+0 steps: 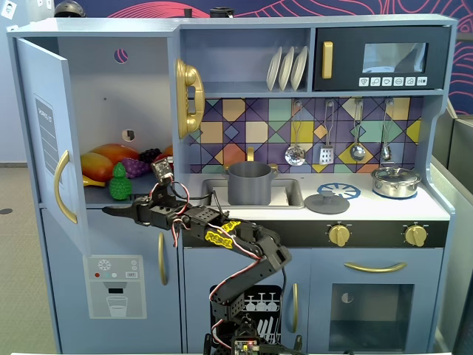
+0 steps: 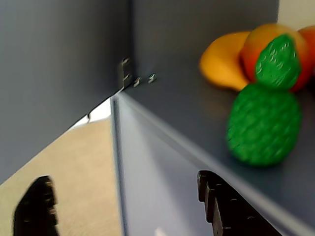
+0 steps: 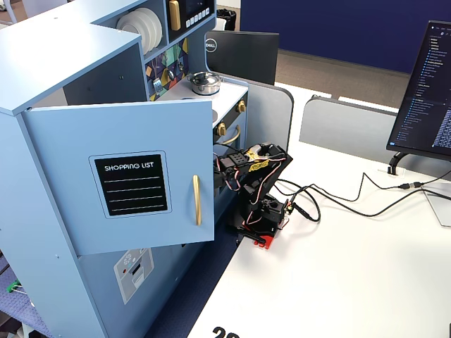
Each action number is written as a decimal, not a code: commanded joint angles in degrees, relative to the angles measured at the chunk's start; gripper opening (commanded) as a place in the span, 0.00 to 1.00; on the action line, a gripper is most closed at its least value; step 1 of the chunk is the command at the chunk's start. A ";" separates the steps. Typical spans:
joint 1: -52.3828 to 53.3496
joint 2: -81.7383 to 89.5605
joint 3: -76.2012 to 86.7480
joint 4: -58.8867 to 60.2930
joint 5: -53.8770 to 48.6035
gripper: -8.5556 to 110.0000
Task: Pick up the green pineapple from the left cabinet and place it in the gray recipient
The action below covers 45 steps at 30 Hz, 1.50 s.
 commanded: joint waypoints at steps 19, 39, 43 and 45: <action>8.79 -14.94 -12.57 -11.34 4.22 0.49; 11.51 -29.71 -23.38 -14.50 2.55 0.48; 11.51 -32.17 -25.22 -14.77 2.46 0.47; 11.95 -33.75 -26.72 -15.03 2.72 0.47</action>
